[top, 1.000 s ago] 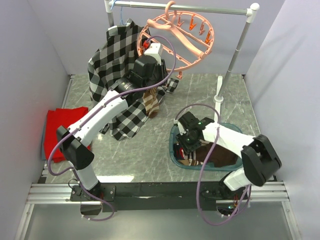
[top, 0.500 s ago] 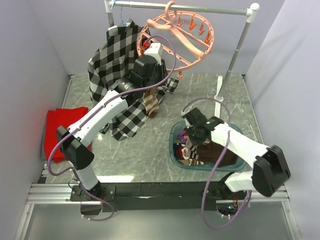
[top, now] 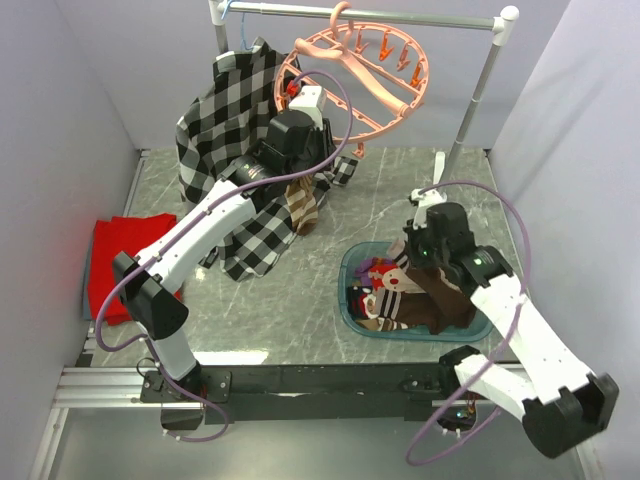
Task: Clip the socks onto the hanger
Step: Pick up the sock from the bin, then clamp the sock onto the hanger.
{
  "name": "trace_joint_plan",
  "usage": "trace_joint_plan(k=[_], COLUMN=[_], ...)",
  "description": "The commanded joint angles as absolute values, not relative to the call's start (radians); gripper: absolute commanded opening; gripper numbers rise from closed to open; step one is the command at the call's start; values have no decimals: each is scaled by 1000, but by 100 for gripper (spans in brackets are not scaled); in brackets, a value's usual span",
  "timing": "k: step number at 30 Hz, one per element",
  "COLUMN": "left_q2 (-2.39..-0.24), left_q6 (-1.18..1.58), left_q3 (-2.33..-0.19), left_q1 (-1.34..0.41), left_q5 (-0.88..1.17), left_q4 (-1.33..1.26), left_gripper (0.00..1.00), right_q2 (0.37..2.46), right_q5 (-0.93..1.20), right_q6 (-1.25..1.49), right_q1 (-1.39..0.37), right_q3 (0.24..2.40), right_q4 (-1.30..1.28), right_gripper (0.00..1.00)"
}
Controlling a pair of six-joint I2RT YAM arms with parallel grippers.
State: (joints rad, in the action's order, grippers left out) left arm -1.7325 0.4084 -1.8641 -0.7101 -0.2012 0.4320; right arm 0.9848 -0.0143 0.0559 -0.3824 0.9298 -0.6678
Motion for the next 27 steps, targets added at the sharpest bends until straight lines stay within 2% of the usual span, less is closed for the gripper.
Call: trace_joint_plan(k=[1, 12, 27], left_q2=[-1736, -1712, -1695], left_q6=[399, 407, 420], left_q3=[-1919, -1901, -1878], left_q1=[-707, -706, -706], left_q5=[-184, -176, -170], left_q4=[410, 402, 382], left_gripper=[1, 1, 1], right_q2=[875, 815, 1084], right_q5=[86, 291, 492], right_q6=[48, 129, 321], right_q1=[-373, -371, -371], right_q3=[974, 968, 1091], right_q4=[-497, -166, 402], right_gripper=[0, 0, 0])
